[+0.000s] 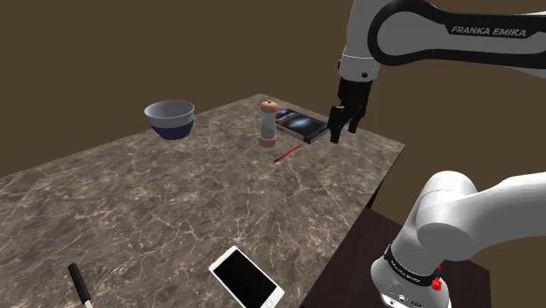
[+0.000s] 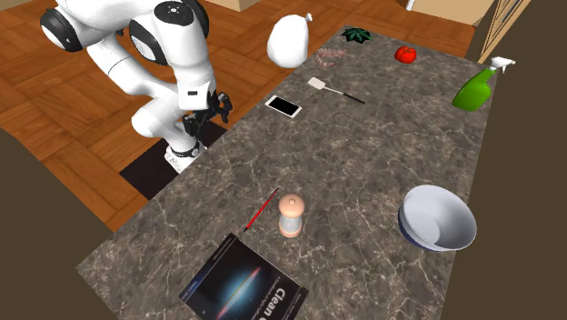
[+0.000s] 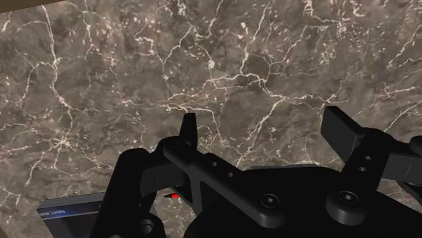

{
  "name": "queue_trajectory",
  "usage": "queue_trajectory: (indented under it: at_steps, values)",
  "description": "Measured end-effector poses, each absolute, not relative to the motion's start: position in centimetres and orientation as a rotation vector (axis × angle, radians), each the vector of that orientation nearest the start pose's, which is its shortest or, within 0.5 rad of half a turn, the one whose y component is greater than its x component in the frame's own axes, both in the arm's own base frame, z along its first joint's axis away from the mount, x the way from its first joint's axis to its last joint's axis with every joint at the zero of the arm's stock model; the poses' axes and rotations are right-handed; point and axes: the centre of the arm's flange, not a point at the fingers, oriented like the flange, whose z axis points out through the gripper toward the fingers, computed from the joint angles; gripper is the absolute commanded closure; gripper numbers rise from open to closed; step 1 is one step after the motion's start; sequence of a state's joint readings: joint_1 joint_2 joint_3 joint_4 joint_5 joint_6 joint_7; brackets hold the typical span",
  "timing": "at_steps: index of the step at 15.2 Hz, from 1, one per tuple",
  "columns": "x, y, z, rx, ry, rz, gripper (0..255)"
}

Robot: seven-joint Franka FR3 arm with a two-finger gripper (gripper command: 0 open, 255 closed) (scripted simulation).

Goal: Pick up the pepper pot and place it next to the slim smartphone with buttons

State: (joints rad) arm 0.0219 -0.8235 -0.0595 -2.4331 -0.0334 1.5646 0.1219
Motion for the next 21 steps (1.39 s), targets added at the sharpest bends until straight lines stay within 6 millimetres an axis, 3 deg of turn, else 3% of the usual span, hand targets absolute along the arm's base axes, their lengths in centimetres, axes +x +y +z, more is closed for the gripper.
queue_trajectory:
  at_steps: [3, 21]
  values:
    - [30.8, -2.1, 56.2, -3.127, 0.222, 0.064, 0]
    - [52.7, -6.3, 56.1, -3.154, 0.289, -0.079, 0]
